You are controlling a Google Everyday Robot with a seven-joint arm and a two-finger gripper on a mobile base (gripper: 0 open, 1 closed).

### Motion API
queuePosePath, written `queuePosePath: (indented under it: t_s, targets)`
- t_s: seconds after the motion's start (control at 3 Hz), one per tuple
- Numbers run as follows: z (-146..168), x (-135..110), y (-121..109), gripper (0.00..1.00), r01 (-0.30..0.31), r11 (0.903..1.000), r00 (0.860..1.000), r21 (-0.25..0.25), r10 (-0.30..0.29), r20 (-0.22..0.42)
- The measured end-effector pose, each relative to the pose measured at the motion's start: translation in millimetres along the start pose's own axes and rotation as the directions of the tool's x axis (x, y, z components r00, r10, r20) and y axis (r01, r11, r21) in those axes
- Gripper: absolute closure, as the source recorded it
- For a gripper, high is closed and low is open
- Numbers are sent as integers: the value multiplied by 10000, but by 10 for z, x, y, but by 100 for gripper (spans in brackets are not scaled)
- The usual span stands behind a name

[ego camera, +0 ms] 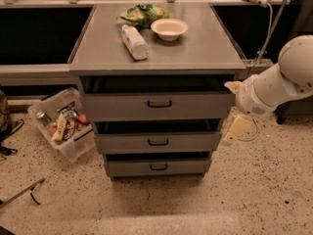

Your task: Open top drawer

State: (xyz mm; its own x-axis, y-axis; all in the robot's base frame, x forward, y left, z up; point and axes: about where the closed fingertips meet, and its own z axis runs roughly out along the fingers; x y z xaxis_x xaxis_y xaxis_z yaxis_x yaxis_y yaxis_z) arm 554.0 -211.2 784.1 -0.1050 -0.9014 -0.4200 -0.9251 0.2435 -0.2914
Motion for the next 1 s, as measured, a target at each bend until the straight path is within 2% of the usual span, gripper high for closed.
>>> queuePosePath:
  t_s: [0.33,0.67,1.0]
  targets:
    - [0,0,0,0,1,10000,10000,0,-1,2]
    - [176,-21,-19,0,179,9998,9990,-67,-176,403]
    - [574,-139,-175,0,874,9959,9908,-248,-843,1062]
